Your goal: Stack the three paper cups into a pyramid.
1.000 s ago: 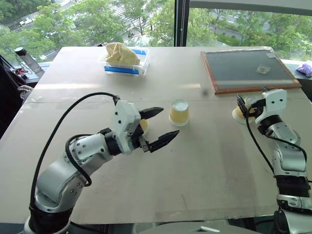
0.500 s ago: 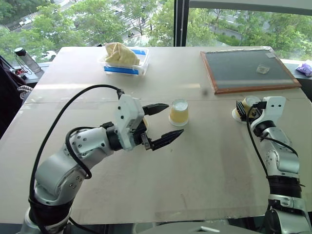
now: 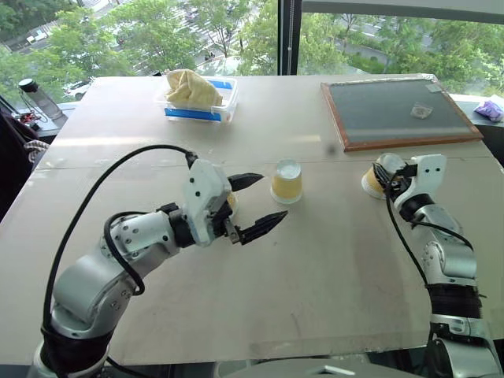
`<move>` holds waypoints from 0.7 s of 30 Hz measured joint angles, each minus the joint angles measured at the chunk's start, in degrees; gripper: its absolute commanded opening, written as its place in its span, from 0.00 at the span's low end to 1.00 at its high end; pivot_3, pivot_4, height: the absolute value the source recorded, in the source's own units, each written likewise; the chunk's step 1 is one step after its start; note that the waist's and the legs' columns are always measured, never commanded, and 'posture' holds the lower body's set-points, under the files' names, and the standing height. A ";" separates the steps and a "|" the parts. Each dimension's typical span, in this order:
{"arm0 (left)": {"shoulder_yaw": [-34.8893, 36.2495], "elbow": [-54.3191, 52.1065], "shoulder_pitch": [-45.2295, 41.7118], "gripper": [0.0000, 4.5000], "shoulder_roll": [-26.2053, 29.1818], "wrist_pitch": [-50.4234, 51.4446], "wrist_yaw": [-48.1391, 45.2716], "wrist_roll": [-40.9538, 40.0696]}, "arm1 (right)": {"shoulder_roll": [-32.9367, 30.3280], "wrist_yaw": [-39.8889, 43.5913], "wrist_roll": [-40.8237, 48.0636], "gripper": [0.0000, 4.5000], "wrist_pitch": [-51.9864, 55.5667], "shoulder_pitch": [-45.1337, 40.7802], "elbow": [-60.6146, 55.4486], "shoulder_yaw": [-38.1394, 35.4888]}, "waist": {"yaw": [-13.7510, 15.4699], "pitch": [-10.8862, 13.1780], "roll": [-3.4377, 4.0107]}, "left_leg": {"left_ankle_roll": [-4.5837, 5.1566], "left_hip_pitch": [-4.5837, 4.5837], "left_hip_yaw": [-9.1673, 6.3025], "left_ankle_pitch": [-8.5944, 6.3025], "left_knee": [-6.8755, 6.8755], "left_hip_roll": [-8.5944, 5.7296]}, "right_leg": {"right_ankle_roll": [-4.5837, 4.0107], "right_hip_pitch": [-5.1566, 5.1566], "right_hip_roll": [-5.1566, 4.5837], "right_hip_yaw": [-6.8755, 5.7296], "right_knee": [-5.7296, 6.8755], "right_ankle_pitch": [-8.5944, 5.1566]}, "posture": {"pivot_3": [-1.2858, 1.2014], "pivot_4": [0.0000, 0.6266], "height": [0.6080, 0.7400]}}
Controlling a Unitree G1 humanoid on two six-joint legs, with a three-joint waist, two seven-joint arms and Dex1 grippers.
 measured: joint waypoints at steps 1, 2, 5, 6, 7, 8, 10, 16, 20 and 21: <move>0.79 0.00 1.49 1.00 -0.02 -0.40 0.32 0.51 | 0.49 1.09 0.41 0.45 0.50 -0.29 -0.81 1.37 | -0.06 0.00 0.00 | 0.00 0.00 0.00 0.00 0.00 0.02 | 0.00 0.00 0.00 0.00 0.00 0.00 | 0.52 0.24 1.00; 1.26 -0.05 2.78 1.00 -0.03 -0.73 0.64 1.17 | 0.74 2.11 0.83 0.45 1.11 -0.64 -1.41 2.73 | 0.00 0.00 0.00 | 0.00 0.00 -0.01 0.00 0.00 0.02 | 0.00 0.00 0.00 -0.01 0.00 0.00 | 0.52 0.24 1.00; 2.75 -0.23 7.63 1.00 -0.51 -2.31 1.40 3.26 | 1.55 4.55 1.14 0.45 2.70 -2.35 -2.32 6.58 | 0.07 0.00 0.01 | 0.00 -0.01 -0.01 0.00 0.00 0.02 | 0.00 -0.01 -0.01 -0.01 -0.01 0.00 | 0.52 0.24 1.00; 3.19 -0.55 10.04 1.00 -1.30 -3.78 1.75 4.54 | 1.65 5.64 1.11 0.45 3.06 -3.15 -2.23 8.15 | 0.11 0.01 0.01 | 0.00 -0.01 0.01 0.00 0.00 0.02 | 0.00 -0.01 -0.02 -0.01 -0.04 0.00 | 0.52 0.24 1.00; 3.22 -0.64 12.07 1.00 -2.36 -5.03 1.94 5.60 | 1.77 6.64 1.05 0.45 3.17 -3.63 -2.14 9.40 | 0.16 0.01 0.01 | 0.00 -0.02 0.01 0.00 0.00 0.03 | 0.00 -0.01 -0.04 -0.01 -0.04 0.00 | 0.52 0.24 1.00; 3.15 -0.66 13.27 1.00 -3.02 -5.82 2.04 6.25 | 1.86 7.26 0.95 0.45 3.20 -3.81 -2.08 10.21 | 0.35 0.00 0.00 | 0.00 -0.05 -0.03 0.00 0.00 0.03 | -0.01 -0.01 -0.04 -0.05 -0.05 0.00 | 0.52 0.24 1.00; 3.13 -0.77 15.41 1.00 -4.50 -7.92 2.15 7.54 | 2.05 8.33 0.18 0.45 3.31 -3.94 -1.86 12.19 | 0.63 0.00 0.01 | 0.00 -0.06 -0.06 0.00 0.00 0.01 | -0.01 -0.01 -0.07 -0.09 -0.05 0.00 | 0.52 0.24 1.00; 2.82 -3.62 18.57 1.00 -6.69 -10.51 3.23 9.40 | 1.71 9.45 -1.85 0.45 2.97 -3.34 -1.72 14.37 | 0.43 0.00 0.00 | 0.00 -0.03 -0.03 0.00 0.01 0.00 | -0.01 -0.01 -0.08 -0.10 -0.04 0.00 | 0.52 0.24 1.00; 2.80 -3.93 18.75 1.00 -6.86 -10.66 3.27 10.32 | 1.27 9.65 -2.44 0.45 3.03 -2.83 -2.45 14.36 | 0.43 0.00 0.00 | 0.00 -0.03 -0.04 0.00 0.01 -0.01 | -0.01 0.00 -0.08 -0.12 -0.03 0.00 | 0.52 0.24 1.00; 2.80 -3.93 18.75 1.00 -6.87 -10.67 3.27 10.32 | 1.23 9.66 -2.45 0.45 3.05 -2.80 -2.50 14.36 | 0.43 0.00 0.00 | 0.00 -0.03 -0.03 0.00 0.01 -0.01 | -0.01 0.00 -0.08 -0.12 -0.03 0.00 | 0.52 0.24 1.00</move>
